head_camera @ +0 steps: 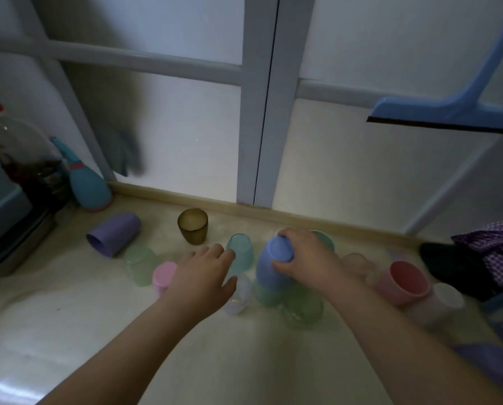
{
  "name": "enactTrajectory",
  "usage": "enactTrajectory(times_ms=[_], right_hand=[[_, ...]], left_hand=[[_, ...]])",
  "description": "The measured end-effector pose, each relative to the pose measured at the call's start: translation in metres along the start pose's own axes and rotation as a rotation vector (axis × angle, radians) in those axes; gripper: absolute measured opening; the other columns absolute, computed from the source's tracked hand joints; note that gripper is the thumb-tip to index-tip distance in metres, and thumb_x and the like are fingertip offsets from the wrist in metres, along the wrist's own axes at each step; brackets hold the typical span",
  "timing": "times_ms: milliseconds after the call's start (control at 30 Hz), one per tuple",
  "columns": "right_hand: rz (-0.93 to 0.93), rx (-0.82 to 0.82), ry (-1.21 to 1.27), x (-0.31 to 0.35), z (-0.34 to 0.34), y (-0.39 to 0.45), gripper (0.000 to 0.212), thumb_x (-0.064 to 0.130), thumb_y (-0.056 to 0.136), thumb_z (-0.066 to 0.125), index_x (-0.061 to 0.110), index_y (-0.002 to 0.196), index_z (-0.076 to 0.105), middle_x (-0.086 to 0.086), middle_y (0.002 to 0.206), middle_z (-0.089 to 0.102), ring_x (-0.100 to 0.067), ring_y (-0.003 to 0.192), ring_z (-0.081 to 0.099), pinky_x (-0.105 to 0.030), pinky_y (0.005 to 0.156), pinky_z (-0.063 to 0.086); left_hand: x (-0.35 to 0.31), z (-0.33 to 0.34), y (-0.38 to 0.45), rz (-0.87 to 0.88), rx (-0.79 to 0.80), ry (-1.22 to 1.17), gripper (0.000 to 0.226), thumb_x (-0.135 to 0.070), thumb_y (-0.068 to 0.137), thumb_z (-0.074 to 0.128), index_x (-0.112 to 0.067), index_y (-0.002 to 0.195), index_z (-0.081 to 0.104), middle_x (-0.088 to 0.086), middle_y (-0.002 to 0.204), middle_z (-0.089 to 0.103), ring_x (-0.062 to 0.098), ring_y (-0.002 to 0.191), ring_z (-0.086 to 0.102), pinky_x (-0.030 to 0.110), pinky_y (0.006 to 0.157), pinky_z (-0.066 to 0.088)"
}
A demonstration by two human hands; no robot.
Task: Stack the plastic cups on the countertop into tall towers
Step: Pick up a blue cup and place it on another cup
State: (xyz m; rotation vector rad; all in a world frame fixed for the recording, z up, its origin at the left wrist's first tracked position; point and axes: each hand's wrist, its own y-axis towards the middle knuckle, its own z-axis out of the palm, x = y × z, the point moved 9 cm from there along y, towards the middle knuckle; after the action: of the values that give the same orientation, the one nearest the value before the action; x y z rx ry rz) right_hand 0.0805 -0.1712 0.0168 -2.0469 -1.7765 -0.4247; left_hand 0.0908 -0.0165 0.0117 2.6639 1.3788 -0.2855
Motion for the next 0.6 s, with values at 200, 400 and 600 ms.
enactTrajectory(times_ms=[200, 400, 600], right_hand=[[0.057, 0.071, 0.013, -0.017, 0.029, 0.002, 0.064, 0.03, 0.079, 0.066, 0.016, 0.135, 0.04, -0.009, 0.135, 0.049, -0.026, 0.121, 0.048, -0.035, 0.101, 0.039], [0.135, 0.054, 0.077, -0.044, 0.03, -0.011, 0.091, 0.046, 0.065, 0.076, 0.018, 0.138, 0.031, -0.003, 0.138, 0.046, -0.022, 0.127, 0.045, -0.037, 0.103, 0.041], [0.19, 0.253, -0.114, -0.077, 0.074, -0.046, 0.104, 0.05, 0.061, 0.078, 0.013, 0.141, 0.021, -0.011, 0.145, 0.033, -0.03, 0.127, 0.041, -0.04, 0.104, 0.04]], left_hand=[[0.0, 0.01, -0.002, 0.002, 0.018, -0.038, 0.04, -0.04, 0.089, 0.046, -0.024, 0.126, 0.041, -0.001, 0.122, 0.053, 0.016, 0.106, 0.05, 0.029, 0.091, 0.039], [-0.006, 0.02, -0.001, 0.013, 0.05, -0.043, 0.042, -0.041, 0.089, 0.047, -0.023, 0.126, 0.04, 0.0, 0.124, 0.051, 0.017, 0.106, 0.05, 0.029, 0.089, 0.042], [-0.004, 0.051, 0.0, -0.023, 0.133, -0.088, 0.07, -0.046, 0.081, 0.057, -0.019, 0.138, 0.025, 0.005, 0.145, 0.034, 0.024, 0.126, 0.04, 0.036, 0.099, 0.04]])
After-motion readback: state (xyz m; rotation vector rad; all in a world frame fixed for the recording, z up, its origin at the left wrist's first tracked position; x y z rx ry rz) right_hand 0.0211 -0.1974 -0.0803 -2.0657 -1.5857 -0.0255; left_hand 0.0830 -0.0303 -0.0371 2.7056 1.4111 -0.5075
